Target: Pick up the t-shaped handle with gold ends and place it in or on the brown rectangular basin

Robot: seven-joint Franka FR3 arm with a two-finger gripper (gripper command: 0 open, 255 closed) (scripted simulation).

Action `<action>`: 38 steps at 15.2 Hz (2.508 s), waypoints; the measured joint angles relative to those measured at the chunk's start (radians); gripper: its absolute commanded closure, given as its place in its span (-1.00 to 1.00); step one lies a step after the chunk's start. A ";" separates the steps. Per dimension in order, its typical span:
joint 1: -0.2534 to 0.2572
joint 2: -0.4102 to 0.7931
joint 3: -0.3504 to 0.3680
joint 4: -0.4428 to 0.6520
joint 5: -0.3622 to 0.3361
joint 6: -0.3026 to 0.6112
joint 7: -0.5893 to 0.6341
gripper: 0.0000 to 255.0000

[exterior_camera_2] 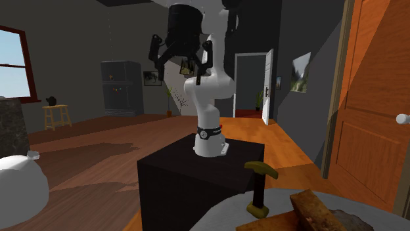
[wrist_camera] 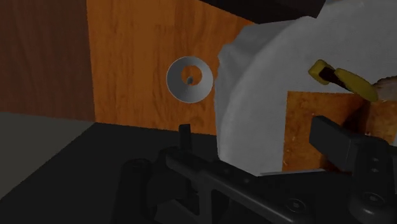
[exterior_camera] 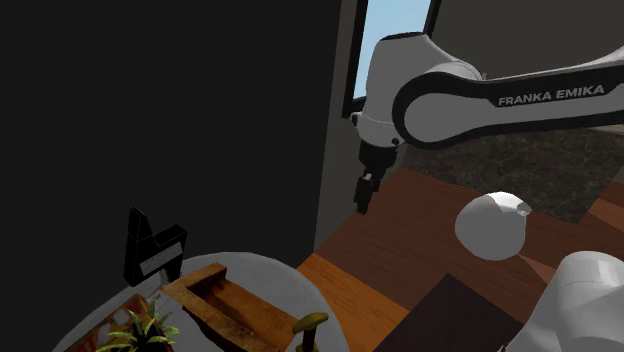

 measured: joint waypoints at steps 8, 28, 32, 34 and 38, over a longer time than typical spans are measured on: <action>0.093 0.186 0.067 0.014 0.009 0.126 -0.125 -1.00; 0.251 0.527 0.215 -0.008 -0.047 0.394 -0.307 -1.00; 0.252 0.553 0.213 -0.020 -0.063 0.429 -0.295 -1.00; 0.252 0.554 0.213 -0.020 -0.063 0.430 -0.294 -1.00; 0.252 0.554 0.213 -0.020 -0.064 0.431 -0.294 1.00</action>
